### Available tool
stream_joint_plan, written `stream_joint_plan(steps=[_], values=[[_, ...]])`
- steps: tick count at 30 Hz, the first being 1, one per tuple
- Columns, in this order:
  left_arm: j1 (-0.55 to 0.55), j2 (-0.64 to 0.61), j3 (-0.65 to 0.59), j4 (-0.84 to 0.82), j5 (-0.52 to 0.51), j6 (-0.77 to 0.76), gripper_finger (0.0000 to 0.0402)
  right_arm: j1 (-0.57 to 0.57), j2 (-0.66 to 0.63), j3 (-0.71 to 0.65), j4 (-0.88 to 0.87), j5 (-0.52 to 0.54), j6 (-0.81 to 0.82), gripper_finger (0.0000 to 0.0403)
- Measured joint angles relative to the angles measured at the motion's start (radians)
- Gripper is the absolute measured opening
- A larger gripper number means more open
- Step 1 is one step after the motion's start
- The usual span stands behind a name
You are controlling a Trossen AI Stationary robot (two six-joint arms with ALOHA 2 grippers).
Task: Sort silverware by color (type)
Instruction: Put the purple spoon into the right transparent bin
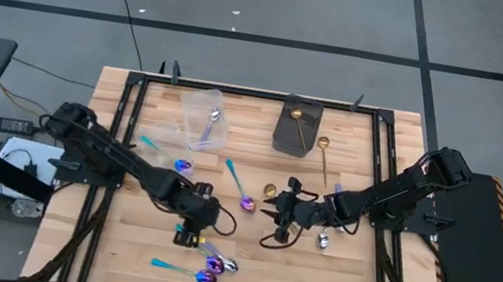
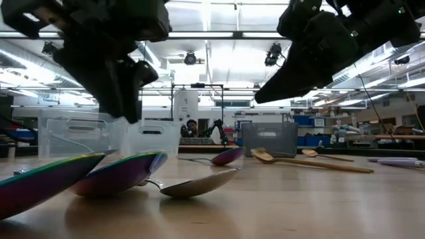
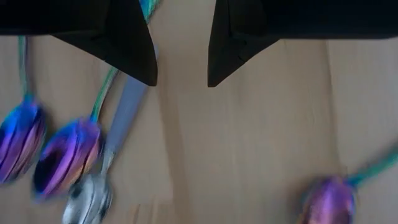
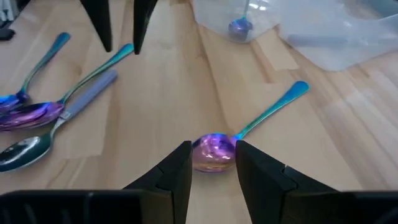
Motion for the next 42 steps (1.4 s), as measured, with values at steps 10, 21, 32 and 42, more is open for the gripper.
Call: stream_joint_plan(steps=[10,21,32,42], values=[[-0.018,0.132,0.209,-0.205,0.014,0.005,0.0148,-0.007,0.0,0.0,-0.056,0.014,0.024,0.0132],[-0.018,0.183,0.268,-0.249,0.064,-0.002,0.0148,-0.005,0.0,0.0,-0.073,0.056,-0.005,0.0132],[-0.046,0.214,0.271,-0.209,0.064,-0.009,0.0148,-0.006,0.0,0.0,-0.086,0.094,-0.007,0.0132],[-0.074,0.241,0.271,-0.148,0.024,-0.005,0.0148,-0.007,0.0,0.0,-0.149,0.186,-0.007,0.0132]])
